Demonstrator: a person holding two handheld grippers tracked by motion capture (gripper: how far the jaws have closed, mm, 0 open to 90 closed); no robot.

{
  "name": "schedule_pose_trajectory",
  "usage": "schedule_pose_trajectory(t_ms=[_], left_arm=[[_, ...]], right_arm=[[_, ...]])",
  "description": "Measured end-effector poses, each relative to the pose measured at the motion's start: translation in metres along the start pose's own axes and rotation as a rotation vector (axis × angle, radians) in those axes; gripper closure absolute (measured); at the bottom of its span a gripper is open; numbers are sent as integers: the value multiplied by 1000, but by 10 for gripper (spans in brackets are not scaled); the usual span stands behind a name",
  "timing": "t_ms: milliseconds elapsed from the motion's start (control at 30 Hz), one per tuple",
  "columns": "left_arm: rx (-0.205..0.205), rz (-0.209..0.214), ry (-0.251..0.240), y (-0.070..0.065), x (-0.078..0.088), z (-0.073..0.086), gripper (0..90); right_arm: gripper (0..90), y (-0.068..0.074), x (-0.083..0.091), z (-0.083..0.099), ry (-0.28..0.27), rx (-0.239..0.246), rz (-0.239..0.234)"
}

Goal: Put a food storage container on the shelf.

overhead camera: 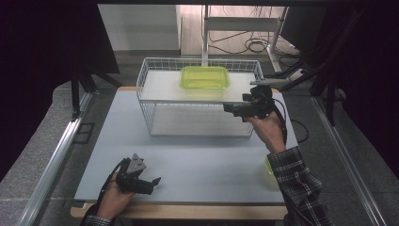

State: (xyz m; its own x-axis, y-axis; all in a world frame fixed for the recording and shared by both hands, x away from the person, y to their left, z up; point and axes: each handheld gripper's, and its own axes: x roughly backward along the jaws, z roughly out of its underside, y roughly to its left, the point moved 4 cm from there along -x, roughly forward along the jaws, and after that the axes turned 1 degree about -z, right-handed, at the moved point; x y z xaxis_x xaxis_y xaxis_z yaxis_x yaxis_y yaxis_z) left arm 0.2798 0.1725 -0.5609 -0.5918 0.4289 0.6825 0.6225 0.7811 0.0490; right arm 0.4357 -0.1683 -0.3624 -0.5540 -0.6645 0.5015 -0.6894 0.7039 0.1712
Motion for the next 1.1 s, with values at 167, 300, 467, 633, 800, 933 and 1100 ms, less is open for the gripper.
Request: schedule_pose_trajectory(t_ms=[167, 300, 467, 633, 800, 933, 1100], left_arm=[[3, 4, -5, 0, 0, 0, 44], [12, 15, -13, 0, 0, -1, 43], [16, 20, -19, 0, 1, -1, 42], [18, 19, -24, 1, 1, -1, 41], [18, 14, -26, 2, 1, -1, 41], [20, 11, -29, 2, 2, -1, 41], [27, 20, -38, 2, 3, -1, 41]], right_arm=[[46, 3, 6, 17, 7, 17, 5], [45, 4, 8, 33, 25, 29, 10], [43, 6, 14, 49, 29, 38, 19], [38, 7, 21, 62, 26, 54, 30], [27, 9, 26, 76, 32, 72, 44], [21, 11, 30, 85, 30, 88, 53], [22, 13, 33, 97, 13, 93, 70]])
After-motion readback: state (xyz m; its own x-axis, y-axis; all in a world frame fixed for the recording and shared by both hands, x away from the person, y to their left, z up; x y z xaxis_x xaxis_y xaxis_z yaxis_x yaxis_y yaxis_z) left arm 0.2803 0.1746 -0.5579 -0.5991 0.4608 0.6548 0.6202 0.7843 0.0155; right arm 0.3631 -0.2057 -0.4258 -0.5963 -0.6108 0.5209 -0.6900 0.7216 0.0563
